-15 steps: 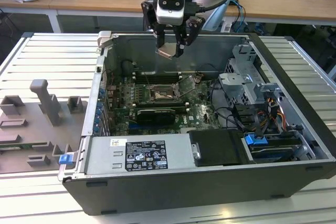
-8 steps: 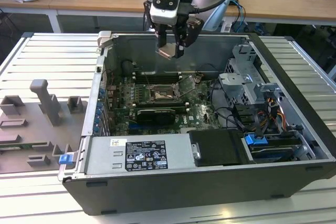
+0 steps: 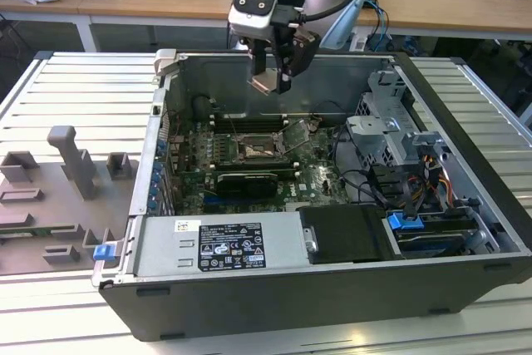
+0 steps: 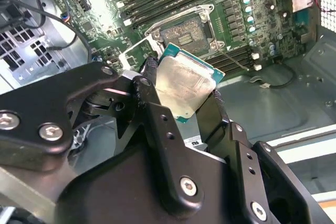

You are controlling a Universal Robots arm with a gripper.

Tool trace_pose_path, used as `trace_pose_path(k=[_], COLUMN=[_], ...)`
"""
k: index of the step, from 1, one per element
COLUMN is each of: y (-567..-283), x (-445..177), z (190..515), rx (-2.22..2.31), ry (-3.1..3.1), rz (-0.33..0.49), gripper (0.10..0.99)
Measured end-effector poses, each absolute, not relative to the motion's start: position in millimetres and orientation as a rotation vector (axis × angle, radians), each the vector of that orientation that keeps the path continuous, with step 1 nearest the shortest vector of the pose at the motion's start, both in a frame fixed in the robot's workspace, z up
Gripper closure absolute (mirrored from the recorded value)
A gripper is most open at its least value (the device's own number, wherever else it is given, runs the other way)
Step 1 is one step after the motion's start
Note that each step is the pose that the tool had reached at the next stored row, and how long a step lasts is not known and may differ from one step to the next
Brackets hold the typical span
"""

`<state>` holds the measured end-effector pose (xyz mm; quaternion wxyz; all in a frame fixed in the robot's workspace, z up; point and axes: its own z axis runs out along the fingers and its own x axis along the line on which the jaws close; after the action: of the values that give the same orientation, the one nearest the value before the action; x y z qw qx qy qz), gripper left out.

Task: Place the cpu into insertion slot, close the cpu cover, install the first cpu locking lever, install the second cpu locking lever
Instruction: 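Place the cpu into insertion slot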

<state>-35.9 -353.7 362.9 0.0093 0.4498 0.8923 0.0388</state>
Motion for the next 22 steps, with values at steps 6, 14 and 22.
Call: trace_pose_path(k=[6,14,22], y=[-353.7,-353.7,-353.6], x=[-35.9,-35.9,-35.9], z=[362.4,361.8,360.7], rx=[1.495,1.607,1.669], ry=[2.736,2.668,2.627], rz=[0.119,0.116,0.115], gripper=[0.545,0.545,0.545])
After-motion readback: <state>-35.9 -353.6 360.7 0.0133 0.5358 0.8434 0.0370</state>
